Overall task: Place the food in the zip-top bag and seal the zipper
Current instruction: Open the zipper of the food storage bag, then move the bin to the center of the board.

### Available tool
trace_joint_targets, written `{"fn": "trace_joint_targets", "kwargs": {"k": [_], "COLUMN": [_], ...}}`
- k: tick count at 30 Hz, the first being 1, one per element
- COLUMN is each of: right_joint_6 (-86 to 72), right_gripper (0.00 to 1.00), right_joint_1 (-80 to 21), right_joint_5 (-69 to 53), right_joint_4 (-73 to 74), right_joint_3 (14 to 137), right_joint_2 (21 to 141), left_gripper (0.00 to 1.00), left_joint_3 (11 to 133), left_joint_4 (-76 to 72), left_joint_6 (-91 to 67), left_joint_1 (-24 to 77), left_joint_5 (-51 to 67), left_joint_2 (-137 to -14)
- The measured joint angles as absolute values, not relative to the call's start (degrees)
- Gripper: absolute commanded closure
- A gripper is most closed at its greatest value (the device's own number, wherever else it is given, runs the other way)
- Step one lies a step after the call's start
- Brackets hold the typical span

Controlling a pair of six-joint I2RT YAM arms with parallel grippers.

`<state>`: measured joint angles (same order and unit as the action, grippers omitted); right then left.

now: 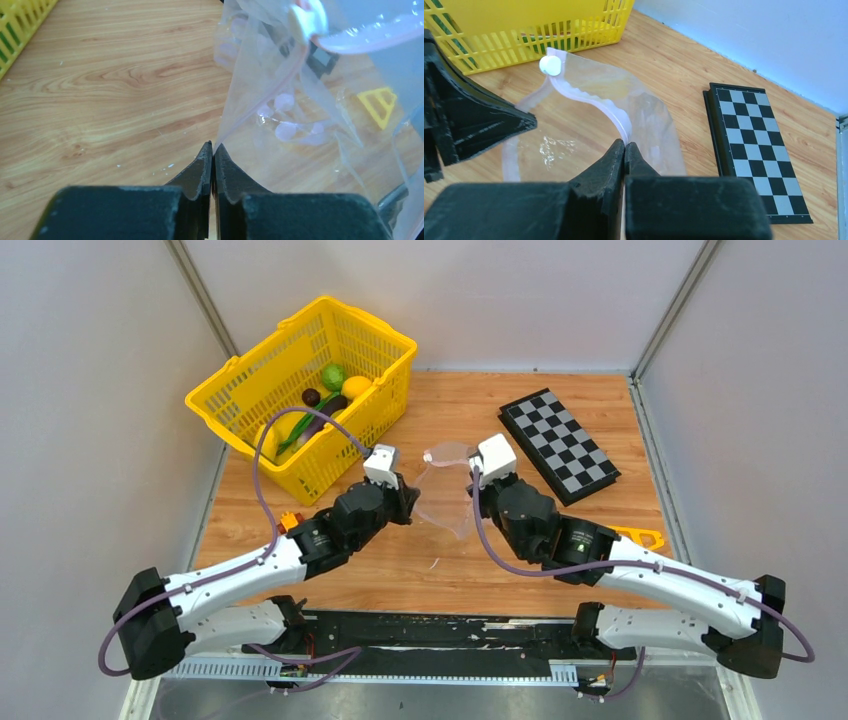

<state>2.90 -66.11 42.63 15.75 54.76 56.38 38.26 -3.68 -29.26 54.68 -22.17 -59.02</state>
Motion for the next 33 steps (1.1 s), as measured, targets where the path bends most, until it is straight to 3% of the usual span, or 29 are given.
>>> {"fn": "trace_joint_targets", "kwargs": {"k": [3,5,13,25,33], "right_joint_6": [2.9,2.9,3.1,0.8,-0.6], "right_gripper": [1.00,1.00,1.00,1.00,1.00], "right_joint_1": [-66.2,-66.2,-66.1,-64.7,-64.7], "right_joint_5": [42.3,42.3,43.7,41.8,38.8], "right_joint_4": [16.2,16.1,14.0,11.2,10.4], "right_joint_3": [56.4,56.7,56.7,56.7,55.8], "right_joint_2": [58.3,59.4,64.3,65.9,63.8], "left_gripper": [0.47,0.30,0.01,0.00,0.00], "left_joint_3": [38.9,39.2,46.7,55.7,66.1], "left_joint_4": [-4.2,-4.3,3.0,16.8,20.8], "left_joint_6": [-28.9,-28.3,-25.1,-15.0,-8.9], "left_joint_1": [54.7,54.7,54.7,53.4,35.2], "left_joint_5": [-20.1,-19.4,-19.5,-27.4,-25.9], "left_joint_2": [-60.8,-61.6,-61.6,-50.8,-55.6]}}
